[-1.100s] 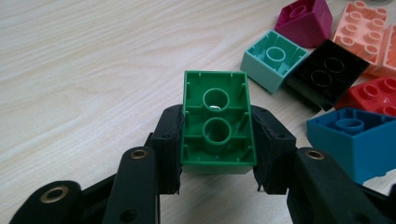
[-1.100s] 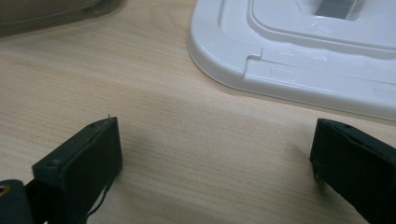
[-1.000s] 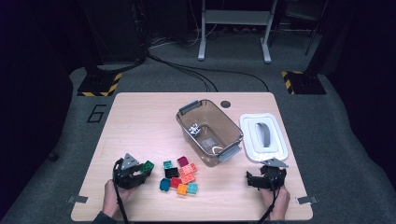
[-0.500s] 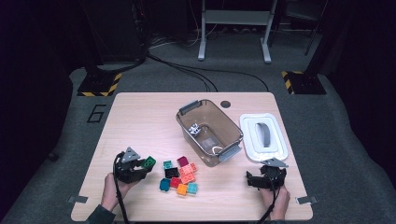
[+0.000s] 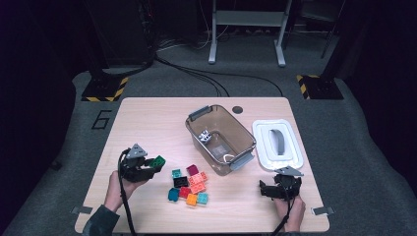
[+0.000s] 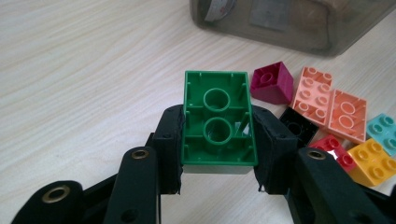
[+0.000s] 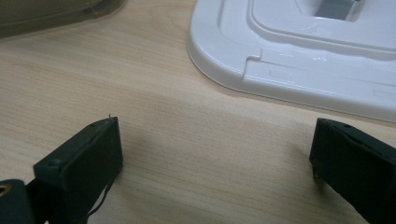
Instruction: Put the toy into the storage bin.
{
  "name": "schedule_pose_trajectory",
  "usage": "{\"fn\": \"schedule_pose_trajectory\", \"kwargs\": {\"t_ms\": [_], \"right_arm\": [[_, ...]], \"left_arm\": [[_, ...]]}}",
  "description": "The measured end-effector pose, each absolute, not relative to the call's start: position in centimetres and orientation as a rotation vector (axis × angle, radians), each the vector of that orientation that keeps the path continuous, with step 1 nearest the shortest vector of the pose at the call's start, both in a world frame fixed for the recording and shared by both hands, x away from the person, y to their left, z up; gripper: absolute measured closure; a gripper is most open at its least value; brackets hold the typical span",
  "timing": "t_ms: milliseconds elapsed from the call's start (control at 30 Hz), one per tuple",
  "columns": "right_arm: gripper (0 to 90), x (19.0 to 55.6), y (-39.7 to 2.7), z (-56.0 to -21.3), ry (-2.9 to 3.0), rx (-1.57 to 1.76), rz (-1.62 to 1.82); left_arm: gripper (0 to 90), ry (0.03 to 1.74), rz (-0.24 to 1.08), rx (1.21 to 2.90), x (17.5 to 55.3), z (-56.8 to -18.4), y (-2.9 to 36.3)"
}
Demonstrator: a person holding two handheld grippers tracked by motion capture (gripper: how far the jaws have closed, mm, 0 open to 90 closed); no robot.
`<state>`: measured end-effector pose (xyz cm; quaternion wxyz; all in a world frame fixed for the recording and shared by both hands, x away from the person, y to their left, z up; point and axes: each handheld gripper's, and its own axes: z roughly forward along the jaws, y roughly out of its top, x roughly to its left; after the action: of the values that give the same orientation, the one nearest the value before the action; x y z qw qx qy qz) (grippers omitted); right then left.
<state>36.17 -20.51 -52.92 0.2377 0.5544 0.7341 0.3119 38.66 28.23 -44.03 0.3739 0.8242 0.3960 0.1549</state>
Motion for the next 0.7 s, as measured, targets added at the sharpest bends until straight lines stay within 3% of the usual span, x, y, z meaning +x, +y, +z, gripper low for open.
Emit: {"fn": "schedule_pose_trajectory", "kwargs": {"t_ms": [700], "right_arm": [[1.5, 36.2, -20.5, -52.9, 2.012, 1.519, 0.855]], "left_arm": [[58.8, 0.928, 0.414, 2.168, 41.9, -39.7, 26.5]]}}
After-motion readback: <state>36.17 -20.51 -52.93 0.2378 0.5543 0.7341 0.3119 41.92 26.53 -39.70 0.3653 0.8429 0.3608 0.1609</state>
